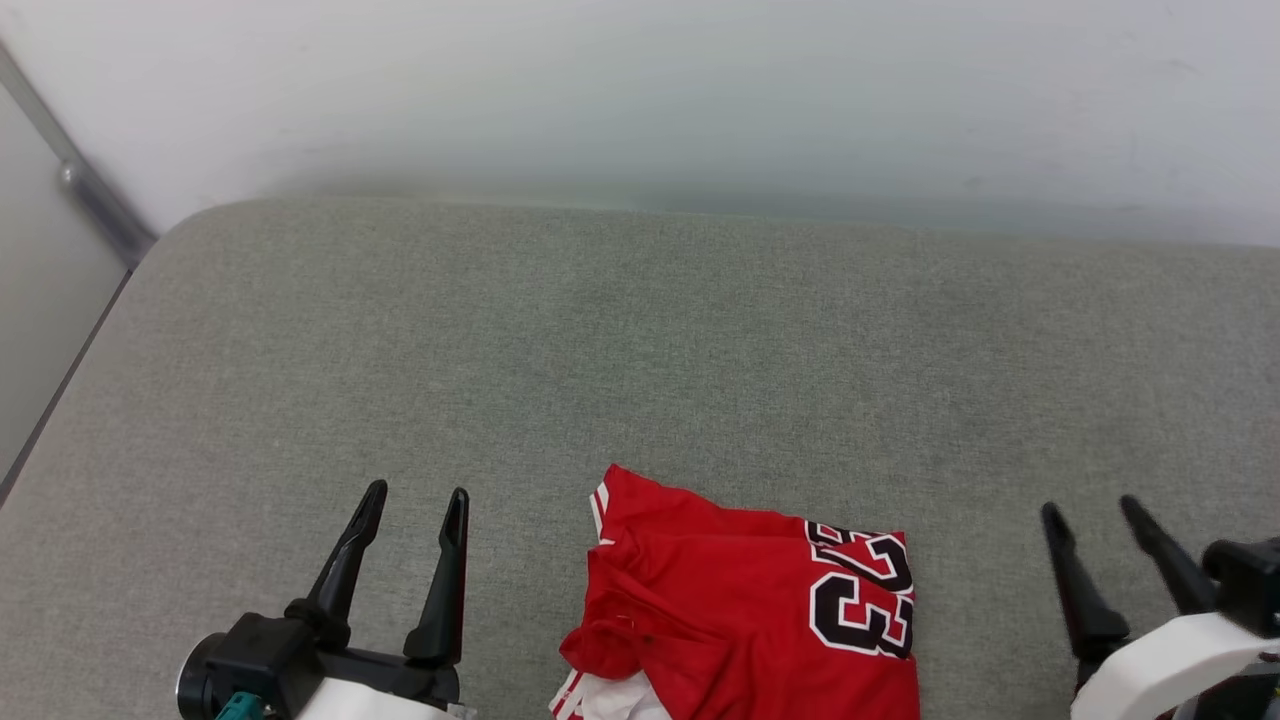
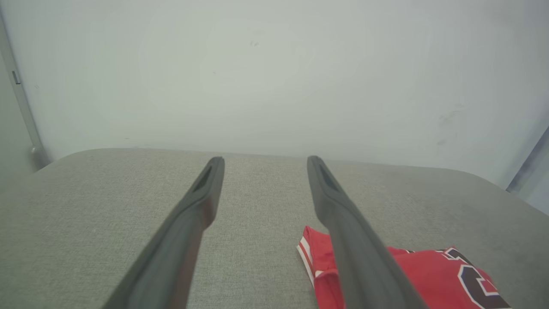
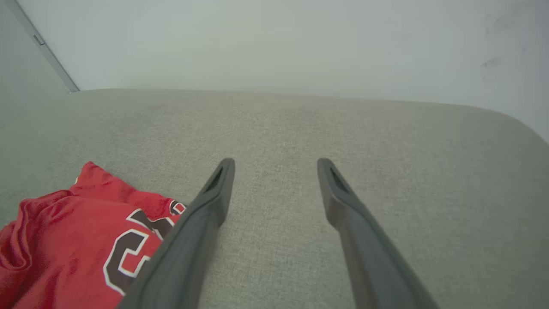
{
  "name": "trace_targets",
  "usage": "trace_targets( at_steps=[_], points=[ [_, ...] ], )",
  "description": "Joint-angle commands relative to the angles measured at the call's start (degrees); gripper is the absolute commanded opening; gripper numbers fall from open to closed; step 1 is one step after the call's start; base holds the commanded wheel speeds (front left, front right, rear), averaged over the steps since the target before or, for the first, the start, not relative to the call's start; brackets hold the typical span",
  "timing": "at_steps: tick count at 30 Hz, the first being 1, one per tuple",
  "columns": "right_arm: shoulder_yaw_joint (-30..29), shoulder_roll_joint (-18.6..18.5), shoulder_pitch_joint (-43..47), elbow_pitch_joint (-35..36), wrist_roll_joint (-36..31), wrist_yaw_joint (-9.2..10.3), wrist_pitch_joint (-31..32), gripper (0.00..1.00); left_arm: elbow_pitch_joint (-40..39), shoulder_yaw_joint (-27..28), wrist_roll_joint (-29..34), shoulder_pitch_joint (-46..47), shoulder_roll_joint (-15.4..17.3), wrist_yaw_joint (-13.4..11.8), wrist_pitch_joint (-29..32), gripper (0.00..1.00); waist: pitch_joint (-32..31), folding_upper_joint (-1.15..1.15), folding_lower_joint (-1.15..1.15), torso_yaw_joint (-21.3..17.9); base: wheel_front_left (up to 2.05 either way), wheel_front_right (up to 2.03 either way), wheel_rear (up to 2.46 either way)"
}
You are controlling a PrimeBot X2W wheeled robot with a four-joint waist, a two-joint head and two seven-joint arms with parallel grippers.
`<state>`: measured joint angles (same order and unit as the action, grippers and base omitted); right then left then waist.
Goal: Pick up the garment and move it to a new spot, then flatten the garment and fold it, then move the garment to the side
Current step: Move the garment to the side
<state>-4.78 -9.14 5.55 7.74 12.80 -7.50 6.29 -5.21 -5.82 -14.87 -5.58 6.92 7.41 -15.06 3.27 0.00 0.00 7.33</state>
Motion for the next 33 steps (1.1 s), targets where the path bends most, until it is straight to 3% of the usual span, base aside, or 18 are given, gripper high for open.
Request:
trace_targets(
  at_steps=[1,7,11,15,25,33],
  points=[
    [2.33,-1.39,1.11,1.37,2.54,0.02,4.16,1.0,0.13,-0.28,0.16,0.71,0.09,0.11,-0.14,1.0,0.34,0.0,0.0,0.2,0.0,0.0,0.0],
    [5.5,-3.29,3.02,6.29,9.76,0.02,21.55,1.0,0.2,-0.57,0.04,1.55,0.04,0.11,-0.15,1.0,2.01,0.0,0.0,0.83,0.0,0.0,0.0],
    [5.95,-0.47,3.78,8.39,14.28,0.02,33.3,1.0,0.48,-0.98,0.02,2.58,-0.25,0.11,-0.15,1.0,3.2,0.0,0.0,1.58,0.0,0.0,0.0],
    [4.6,1.12,3.17,8.22,13.44,0.01,40.35,1.0,0.89,-2.11,-0.25,3.36,-0.5,0.1,-0.15,1.0,4.12,0.0,0.0,2.84,0.0,0.0,0.0],
    [5.19,4.53,-0.91,2.88,9.69,0.01,47.8,1.0,1.32,-2.99,-0.69,4.88,-0.99,0.1,-0.14,1.0,6.17,0.0,0.0,6.01,0.0,0.0,0.0],
    [9.21,5.31,-3.11,-4.57,4.75,0.01,47.34,1.0,1.88,-3.83,-0.67,5.67,-1.05,0.11,-0.15,1.0,7.34,0.0,0.0,8.34,0.0,0.0,0.0]
  ],
)
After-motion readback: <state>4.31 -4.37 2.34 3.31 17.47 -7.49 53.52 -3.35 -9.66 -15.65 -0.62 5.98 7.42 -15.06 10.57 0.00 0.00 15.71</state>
